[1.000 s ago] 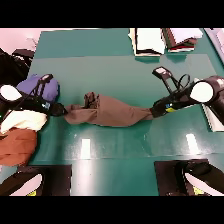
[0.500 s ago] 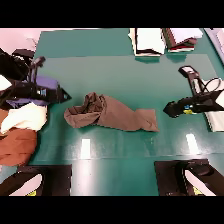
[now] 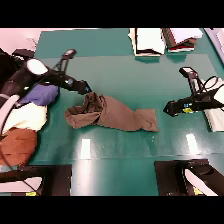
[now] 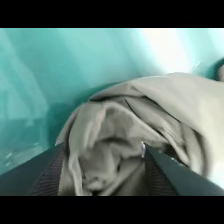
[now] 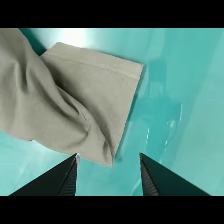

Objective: Fold the shirts.

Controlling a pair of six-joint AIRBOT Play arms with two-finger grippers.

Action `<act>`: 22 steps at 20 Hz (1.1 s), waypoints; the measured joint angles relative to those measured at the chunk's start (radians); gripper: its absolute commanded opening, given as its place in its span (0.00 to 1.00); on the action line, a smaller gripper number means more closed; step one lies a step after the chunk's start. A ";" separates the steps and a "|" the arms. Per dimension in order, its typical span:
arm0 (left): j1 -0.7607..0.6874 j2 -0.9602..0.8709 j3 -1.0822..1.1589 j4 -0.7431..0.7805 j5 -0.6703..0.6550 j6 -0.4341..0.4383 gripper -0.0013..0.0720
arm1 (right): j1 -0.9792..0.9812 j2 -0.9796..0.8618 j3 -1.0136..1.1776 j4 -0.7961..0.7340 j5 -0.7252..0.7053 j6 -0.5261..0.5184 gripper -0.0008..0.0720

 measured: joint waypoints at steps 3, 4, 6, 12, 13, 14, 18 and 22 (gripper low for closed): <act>-0.044 -0.103 0.066 0.049 -0.014 -0.005 0.79 | -0.002 -0.013 0.000 0.004 -0.002 -0.001 0.63; -0.050 -0.127 0.079 0.071 -0.017 -0.011 0.70 | -0.003 -0.016 0.000 0.004 -0.003 -0.001 0.62; -0.058 -0.158 0.095 0.107 -0.029 -0.020 0.12 | -0.006 -0.019 -0.003 0.005 -0.006 -0.003 0.62; -0.046 -0.184 0.204 0.167 -0.071 -0.038 0.05 | -0.097 -0.030 -0.101 0.084 -0.031 -0.045 0.63; -0.045 -0.185 0.228 0.171 -0.077 -0.040 0.05 | -0.125 -0.043 -0.127 0.118 -0.039 -0.063 0.63; -0.044 -0.186 0.250 0.172 -0.085 -0.042 0.05 | -0.153 -0.065 -0.153 0.158 -0.047 -0.087 0.63; -0.040 -0.188 0.295 0.179 -0.101 -0.047 0.05 | -0.208 -0.192 -0.206 0.297 -0.092 -0.172 0.63; -0.040 -0.188 0.307 0.180 -0.115 -0.050 0.05 | -0.187 -0.338 -0.179 0.348 -0.152 -0.205 0.62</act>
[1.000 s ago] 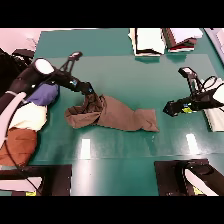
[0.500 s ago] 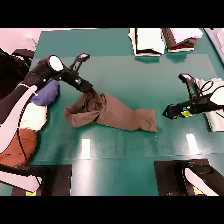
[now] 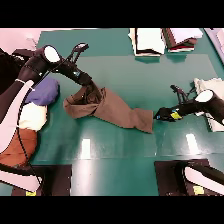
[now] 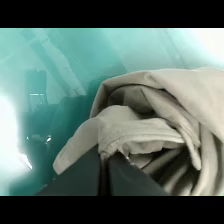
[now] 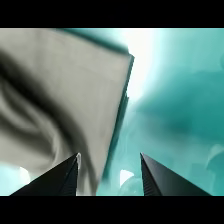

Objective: Fold the shirts.

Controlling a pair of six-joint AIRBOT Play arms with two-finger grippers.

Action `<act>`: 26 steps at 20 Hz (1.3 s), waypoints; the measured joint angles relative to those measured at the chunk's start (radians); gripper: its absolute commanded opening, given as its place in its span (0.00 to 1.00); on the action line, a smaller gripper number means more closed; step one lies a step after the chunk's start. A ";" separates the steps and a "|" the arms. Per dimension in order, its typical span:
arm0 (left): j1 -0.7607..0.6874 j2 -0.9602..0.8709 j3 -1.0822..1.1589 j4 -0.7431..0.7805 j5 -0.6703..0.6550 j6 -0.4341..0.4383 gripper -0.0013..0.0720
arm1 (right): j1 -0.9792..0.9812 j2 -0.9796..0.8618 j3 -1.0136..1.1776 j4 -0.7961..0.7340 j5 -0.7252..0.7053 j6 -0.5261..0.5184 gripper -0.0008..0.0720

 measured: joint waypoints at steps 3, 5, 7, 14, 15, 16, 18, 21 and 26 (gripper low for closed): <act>0.000 0.000 0.003 0.001 -0.008 -0.001 0.05 | 0.051 -0.103 0.049 0.020 -0.025 -0.010 0.46; 0.000 0.000 0.004 0.001 -0.014 -0.001 0.05 | 0.093 -0.151 0.079 0.026 -0.048 -0.014 0.13; 0.000 0.000 0.005 0.003 -0.020 -0.001 0.05 | 0.128 -0.176 0.105 0.016 -0.080 -0.023 0.03; 0.000 0.152 0.076 0.195 0.029 -0.058 0.05 | 0.105 -0.003 0.332 -0.097 -0.078 -0.036 0.03; 0.000 0.198 0.091 0.225 0.047 -0.063 0.05 | 0.081 0.046 0.382 -0.107 -0.063 -0.037 0.03; 0.000 0.244 0.104 0.245 0.065 -0.066 0.05 | 0.054 0.097 0.434 -0.117 -0.061 -0.037 0.03; 0.000 0.349 0.129 0.277 0.103 -0.071 0.05 | 0.001 0.187 0.532 -0.127 -0.046 -0.037 0.03; 0.000 0.520 0.151 0.303 0.148 -0.075 0.05 | -0.088 0.312 0.682 -0.135 -0.012 -0.037 0.03; 0.000 0.730 0.156 0.318 0.158 -0.090 0.05 | -0.242 0.454 0.838 -0.137 0.043 -0.038 0.03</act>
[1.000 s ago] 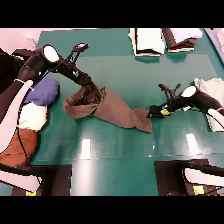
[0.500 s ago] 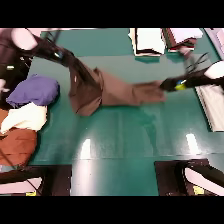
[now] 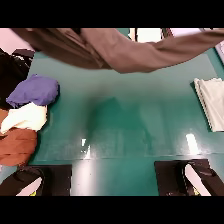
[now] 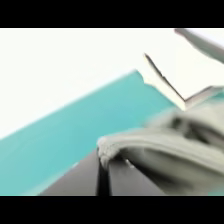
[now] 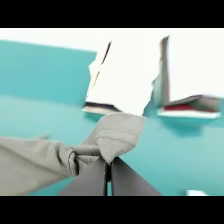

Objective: Fold the shirts.

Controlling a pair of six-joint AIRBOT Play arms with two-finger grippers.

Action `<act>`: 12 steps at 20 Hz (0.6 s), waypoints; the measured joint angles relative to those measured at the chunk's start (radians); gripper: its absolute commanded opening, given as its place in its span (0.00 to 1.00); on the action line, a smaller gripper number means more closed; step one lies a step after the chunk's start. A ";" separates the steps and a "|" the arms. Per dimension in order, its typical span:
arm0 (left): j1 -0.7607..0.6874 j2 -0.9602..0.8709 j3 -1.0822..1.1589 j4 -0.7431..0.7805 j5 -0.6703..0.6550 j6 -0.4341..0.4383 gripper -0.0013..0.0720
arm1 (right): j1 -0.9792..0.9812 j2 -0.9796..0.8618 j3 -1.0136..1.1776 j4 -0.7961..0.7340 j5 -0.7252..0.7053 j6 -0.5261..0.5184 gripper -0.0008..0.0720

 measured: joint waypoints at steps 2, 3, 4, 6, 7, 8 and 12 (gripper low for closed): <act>0.000 0.024 -0.049 0.004 -0.042 -0.022 0.05 | -0.034 0.038 -0.025 0.000 0.028 0.003 0.03; 0.000 0.030 -0.102 0.006 -0.054 -0.033 0.05 | -0.039 0.051 -0.060 0.004 0.036 0.008 0.03; 0.000 0.036 -0.166 0.007 -0.056 -0.041 0.05 | -0.039 0.059 -0.109 0.003 0.043 0.017 0.03; 0.000 0.043 -0.327 0.009 -0.017 -0.051 0.05 | -0.029 0.058 -0.216 0.000 0.050 0.032 0.03; 0.000 0.044 -0.404 0.010 0.005 -0.055 0.05 | -0.020 0.047 -0.266 0.002 0.052 0.037 0.06; 0.000 0.047 -0.476 0.010 0.033 -0.058 0.05 | -0.010 0.026 -0.312 0.002 0.052 0.043 0.35; 0.000 0.051 -0.683 0.016 0.111 -0.063 0.05 | 0.015 -0.106 -0.402 0.005 0.031 0.055 0.64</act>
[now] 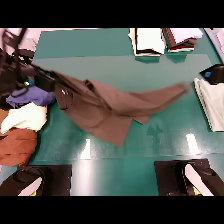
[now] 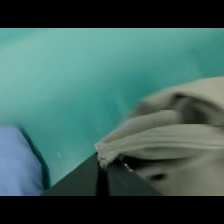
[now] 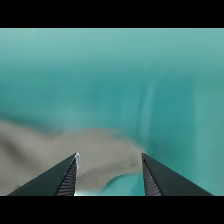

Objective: Fold the shirts.

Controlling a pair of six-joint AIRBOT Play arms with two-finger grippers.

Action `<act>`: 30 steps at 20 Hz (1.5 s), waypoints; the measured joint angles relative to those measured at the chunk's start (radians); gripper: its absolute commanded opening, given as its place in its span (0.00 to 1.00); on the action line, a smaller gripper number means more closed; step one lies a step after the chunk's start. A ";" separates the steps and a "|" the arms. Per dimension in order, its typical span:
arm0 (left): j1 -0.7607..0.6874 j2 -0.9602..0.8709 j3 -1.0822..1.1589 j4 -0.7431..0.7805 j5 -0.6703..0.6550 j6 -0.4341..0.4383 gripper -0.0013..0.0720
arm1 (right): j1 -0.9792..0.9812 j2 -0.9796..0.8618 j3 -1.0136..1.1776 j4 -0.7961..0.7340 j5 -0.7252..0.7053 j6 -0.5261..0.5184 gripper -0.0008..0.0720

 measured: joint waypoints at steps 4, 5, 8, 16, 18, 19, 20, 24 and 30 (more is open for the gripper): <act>0.001 0.000 -0.069 0.002 0.009 -0.002 0.05 | 0.017 -0.111 -0.092 0.011 0.045 0.005 0.64; 0.000 0.000 -0.076 0.002 0.009 -0.002 0.05 | 0.029 -0.127 -0.133 0.022 0.053 0.003 0.64; 0.000 0.000 -0.088 0.002 0.008 -0.005 0.05 | 0.099 -0.172 -0.275 0.093 0.052 -0.008 0.64; 0.000 0.000 -0.095 0.001 0.002 -0.045 0.05 | 0.454 -0.359 -0.435 0.264 -0.200 0.036 0.64; 0.000 0.000 -0.095 0.000 0.001 -0.047 0.05 | 0.506 -0.423 -0.409 0.286 -0.239 0.046 0.62; 0.000 0.000 -0.095 0.000 0.001 -0.048 0.05 | 0.526 -0.454 -0.393 0.293 -0.253 0.049 0.62; 0.000 0.000 -0.095 0.000 0.001 -0.049 0.05 | 0.542 -0.479 -0.377 0.297 -0.264 0.050 0.60; 0.000 0.000 -0.095 0.000 0.001 -0.050 0.05 | 0.599 -0.545 -0.321 0.305 -0.306 0.056 0.05; 0.000 0.000 -0.077 0.072 -0.001 -0.087 0.05 | 0.624 -0.528 -0.184 0.275 -0.318 0.038 0.03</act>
